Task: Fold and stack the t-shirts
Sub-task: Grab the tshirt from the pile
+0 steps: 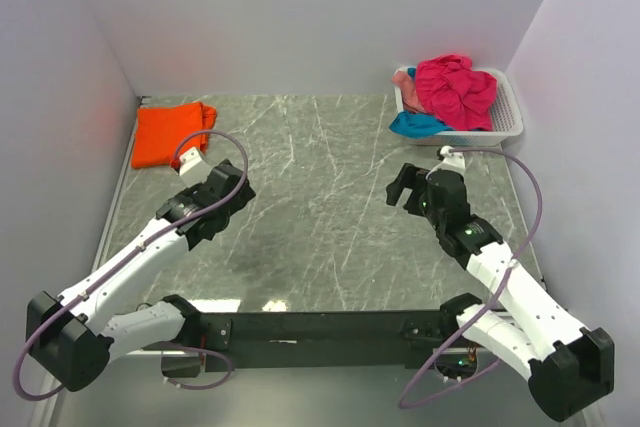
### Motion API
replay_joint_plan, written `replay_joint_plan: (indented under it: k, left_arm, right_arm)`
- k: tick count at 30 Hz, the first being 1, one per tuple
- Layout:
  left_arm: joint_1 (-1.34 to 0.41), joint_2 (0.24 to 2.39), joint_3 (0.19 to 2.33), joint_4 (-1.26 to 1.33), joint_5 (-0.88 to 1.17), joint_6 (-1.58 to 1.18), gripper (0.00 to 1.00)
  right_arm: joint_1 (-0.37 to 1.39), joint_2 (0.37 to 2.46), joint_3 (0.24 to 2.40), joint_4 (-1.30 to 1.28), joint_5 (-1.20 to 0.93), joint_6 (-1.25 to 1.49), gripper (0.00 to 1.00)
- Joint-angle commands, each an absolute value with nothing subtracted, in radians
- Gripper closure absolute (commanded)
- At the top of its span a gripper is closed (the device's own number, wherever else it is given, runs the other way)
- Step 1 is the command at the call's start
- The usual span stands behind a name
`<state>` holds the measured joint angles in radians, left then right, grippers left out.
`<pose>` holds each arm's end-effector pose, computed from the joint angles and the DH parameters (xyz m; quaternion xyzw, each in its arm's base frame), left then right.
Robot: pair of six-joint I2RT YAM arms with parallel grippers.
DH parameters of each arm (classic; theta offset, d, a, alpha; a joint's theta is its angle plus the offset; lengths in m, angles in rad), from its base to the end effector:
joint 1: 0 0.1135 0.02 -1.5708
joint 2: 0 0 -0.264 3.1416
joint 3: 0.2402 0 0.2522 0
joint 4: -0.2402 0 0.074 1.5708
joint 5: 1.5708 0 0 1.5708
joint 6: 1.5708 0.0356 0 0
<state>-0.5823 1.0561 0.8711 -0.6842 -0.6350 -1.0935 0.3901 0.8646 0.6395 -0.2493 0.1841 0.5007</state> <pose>0.1854 -0.0968 0.2788 -0.3294 0.8361 -0.0465 0.4363 0.1854 0.0692 0.2684 0.0948 0.8459 0.1528 0.5021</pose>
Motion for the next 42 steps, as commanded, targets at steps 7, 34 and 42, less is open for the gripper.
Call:
replay_joint_plan:
  k: [7, 34, 42]
  left_arm:
    - [-0.584, 1.091, 0.913, -0.629, -0.684, -1.049, 0.01]
    - [-0.555, 1.388, 1.065, -0.594, -0.647, -1.003, 0.01]
    - [-0.552, 1.379, 1.058, -0.601, -0.643, -1.012, 0.01]
  right_arm:
    - [0.344, 1.127, 0.961, -0.274, 0.357, 0.488, 0.0]
    - [-0.12, 2.512, 2.44, -0.203, 0.138, 0.396, 0.04]
    - [-0.12, 2.47, 2.365, -0.103, 0.155, 0.413, 0.7]
